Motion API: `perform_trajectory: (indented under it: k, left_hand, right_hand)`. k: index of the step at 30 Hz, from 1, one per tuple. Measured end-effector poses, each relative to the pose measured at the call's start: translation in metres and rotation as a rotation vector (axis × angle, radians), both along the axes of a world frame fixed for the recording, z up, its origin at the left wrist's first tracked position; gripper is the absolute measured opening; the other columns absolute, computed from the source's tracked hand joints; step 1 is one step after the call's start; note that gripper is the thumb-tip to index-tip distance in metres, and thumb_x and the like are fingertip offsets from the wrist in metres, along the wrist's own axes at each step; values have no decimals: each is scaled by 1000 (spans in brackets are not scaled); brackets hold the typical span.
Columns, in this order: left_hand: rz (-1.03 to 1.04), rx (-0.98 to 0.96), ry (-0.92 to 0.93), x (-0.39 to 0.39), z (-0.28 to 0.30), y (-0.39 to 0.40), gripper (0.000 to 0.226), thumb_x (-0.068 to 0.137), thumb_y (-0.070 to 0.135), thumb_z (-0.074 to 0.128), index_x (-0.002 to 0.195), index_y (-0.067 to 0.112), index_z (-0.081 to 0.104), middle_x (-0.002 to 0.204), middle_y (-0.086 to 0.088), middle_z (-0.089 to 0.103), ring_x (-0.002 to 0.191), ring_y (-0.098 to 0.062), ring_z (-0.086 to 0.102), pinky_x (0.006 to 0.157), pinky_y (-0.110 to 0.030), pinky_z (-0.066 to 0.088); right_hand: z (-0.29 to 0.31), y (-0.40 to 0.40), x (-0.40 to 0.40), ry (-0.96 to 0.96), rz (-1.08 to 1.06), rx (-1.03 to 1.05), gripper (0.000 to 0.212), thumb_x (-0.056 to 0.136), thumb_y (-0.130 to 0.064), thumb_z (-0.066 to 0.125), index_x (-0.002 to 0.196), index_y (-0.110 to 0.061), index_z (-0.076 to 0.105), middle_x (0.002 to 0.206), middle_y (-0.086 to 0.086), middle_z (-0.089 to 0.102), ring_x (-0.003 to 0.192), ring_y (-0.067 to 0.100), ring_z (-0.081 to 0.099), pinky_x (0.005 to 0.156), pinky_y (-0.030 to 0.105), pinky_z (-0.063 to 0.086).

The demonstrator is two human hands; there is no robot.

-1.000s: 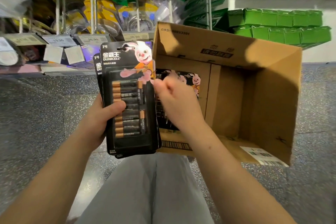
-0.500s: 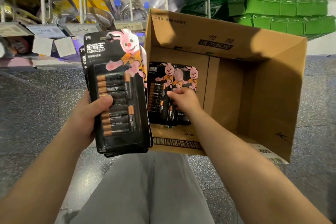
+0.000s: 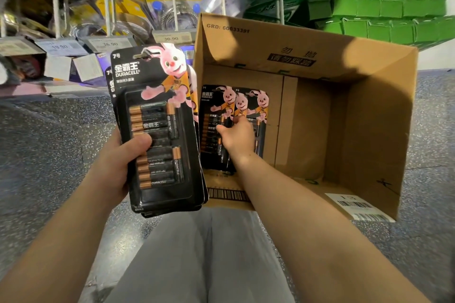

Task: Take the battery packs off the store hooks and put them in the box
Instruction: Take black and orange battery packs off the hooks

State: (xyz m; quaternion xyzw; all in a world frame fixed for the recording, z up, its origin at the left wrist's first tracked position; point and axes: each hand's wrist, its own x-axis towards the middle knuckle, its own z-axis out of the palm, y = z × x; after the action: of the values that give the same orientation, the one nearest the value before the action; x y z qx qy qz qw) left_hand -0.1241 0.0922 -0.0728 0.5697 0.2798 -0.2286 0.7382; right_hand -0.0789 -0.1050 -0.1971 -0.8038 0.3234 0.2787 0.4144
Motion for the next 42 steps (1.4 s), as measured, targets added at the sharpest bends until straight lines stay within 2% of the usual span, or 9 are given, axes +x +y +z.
perform_trajectory:
  k: [3,8,13,19,23,29,35,39,42]
  left_hand:
    - [4,-5,4,0,0,-1,110,15,63,92,108,16,56,75,5,74,63,-12,71,50,-27,57]
    - [5,5,21,-1,1,-1,111,12,63,91,106,16,56,72,5,73,61,-12,71,49,-26,56]
    - [-7,6,14,-1,3,-1,121,15,63,92,115,8,52,74,5,73,63,-13,71,51,-28,57]
    - [-10,-13,14,0,3,-2,99,19,51,92,104,15,55,71,6,73,61,-11,71,49,-26,57]
    - [15,14,9,0,4,-2,120,14,63,91,114,10,52,74,6,73,63,-13,72,51,-27,57]
    - [12,7,0,0,5,-4,106,15,64,91,103,18,57,73,5,73,63,-12,72,52,-27,58]
    - [27,28,12,0,7,-8,102,10,62,91,97,18,57,64,7,71,54,-9,69,46,-24,55]
    - [58,-8,30,-1,4,-7,44,59,33,73,95,18,55,60,8,70,51,-8,68,44,-22,54]
    - [23,6,29,0,4,-9,63,37,42,88,91,20,62,63,7,71,53,-9,69,45,-23,55]
  right_hand:
    - [0,7,2,32,-55,33,45,83,-25,74,121,-14,53,121,5,58,108,22,58,90,33,51]
    - [7,7,-1,23,-1,77,32,89,-19,68,116,-11,51,100,-1,57,94,15,56,74,26,43]
    - [13,-14,-1,7,-120,-10,38,90,-15,65,122,-10,45,104,2,60,98,20,62,59,20,43]
    - [12,-15,2,149,-25,-83,71,77,-30,80,132,-10,39,127,10,51,118,30,54,86,39,51]
    - [8,-7,0,90,7,-184,86,71,-40,83,135,-7,36,134,11,48,125,30,48,99,41,48]
    - [14,9,-1,84,-17,31,83,79,-28,79,140,-13,25,128,10,56,116,29,58,80,32,48]
    - [12,-3,-3,44,2,166,52,83,-17,74,124,-10,43,112,4,59,103,17,58,71,17,43]
    - [14,-38,5,38,-128,217,53,82,-11,72,127,-15,44,117,1,60,109,18,58,89,35,47]
    - [8,-69,12,129,-127,185,56,79,-10,72,125,-17,41,119,4,60,111,25,59,96,45,48]
